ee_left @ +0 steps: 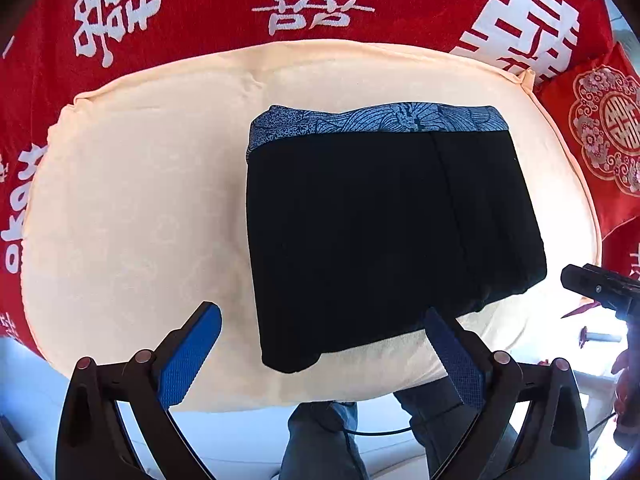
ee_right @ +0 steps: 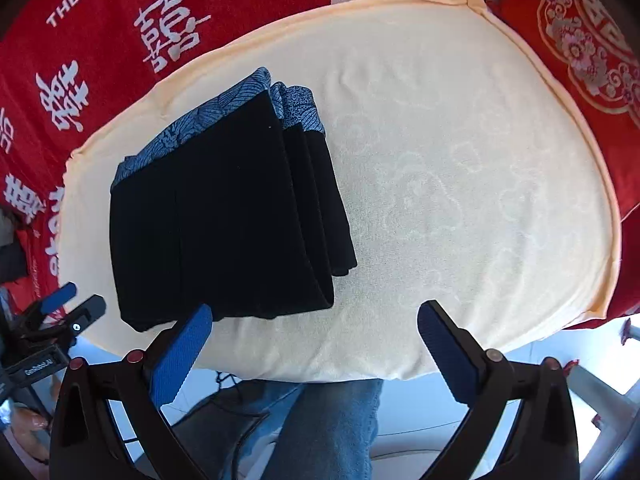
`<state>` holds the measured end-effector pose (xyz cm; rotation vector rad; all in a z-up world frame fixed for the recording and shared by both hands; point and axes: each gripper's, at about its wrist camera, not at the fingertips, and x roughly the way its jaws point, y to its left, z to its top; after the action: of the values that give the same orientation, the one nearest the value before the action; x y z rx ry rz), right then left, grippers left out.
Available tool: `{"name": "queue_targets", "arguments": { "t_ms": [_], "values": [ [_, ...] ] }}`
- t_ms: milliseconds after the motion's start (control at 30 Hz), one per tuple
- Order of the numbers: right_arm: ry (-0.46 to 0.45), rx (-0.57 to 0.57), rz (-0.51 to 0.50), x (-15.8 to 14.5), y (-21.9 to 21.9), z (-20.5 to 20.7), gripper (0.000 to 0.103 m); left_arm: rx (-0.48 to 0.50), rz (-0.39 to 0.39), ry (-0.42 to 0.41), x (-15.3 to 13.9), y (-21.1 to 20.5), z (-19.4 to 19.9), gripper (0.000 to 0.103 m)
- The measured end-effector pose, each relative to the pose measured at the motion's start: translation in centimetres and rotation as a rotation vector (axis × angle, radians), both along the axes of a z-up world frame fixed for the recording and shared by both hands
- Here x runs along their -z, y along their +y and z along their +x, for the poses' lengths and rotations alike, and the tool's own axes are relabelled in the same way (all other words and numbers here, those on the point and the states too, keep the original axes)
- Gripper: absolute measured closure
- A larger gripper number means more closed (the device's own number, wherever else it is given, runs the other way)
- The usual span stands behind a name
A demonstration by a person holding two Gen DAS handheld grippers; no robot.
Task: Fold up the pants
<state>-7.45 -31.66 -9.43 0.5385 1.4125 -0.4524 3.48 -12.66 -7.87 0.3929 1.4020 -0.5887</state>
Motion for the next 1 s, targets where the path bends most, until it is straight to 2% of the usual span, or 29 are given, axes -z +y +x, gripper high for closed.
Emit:
{"name": "queue_targets", "arguments": {
  "t_ms": [100, 267, 433, 567, 667, 800, 1000],
  "values": [
    [0.049, -0.040, -0.085, -1.3, 1.8, -0.1, 0.000, 0.014, 0.015, -0.038, -1.6, 0.1, -0.9, 0.001],
    [0.010, 0.027, -0.060, -3.7, 3.5, -0.2, 0.000, 0.033, 0.031, -0.079, -4.4, 1.2, -1.9, 0.001],
    [-0.075, 0.041, -0.046, -7.1, 6.1, 0.0, 0.000, 0.039, 0.005, -0.101, -7.3, 2.4, -2.3, 0.001],
    [-0.092, 0.036, -0.023, -8.4, 7.8, 0.3, 0.000, 0.046, -0.003, -0.107, -9.0, 3.4, -2.7, 0.001],
    [-0.087, 0.006, -0.010, -8.8, 8.9, 0.7, 0.000, 0.032, -0.007, -0.102, -9.7, 4.2, -2.7, 0.001],
    [-0.034, -0.074, -0.072, -9.0, 9.5, 1.8, 0.000, 0.000, 0.001, -0.112, -10.4, 5.3, -2.5, 0.001],
    [-0.019, -0.086, -0.082, -10.5, 8.3, 1.9, 0.000, -0.043, 0.027, -0.119, -10.8, 5.2, -2.6, 0.001]
  ]
}}
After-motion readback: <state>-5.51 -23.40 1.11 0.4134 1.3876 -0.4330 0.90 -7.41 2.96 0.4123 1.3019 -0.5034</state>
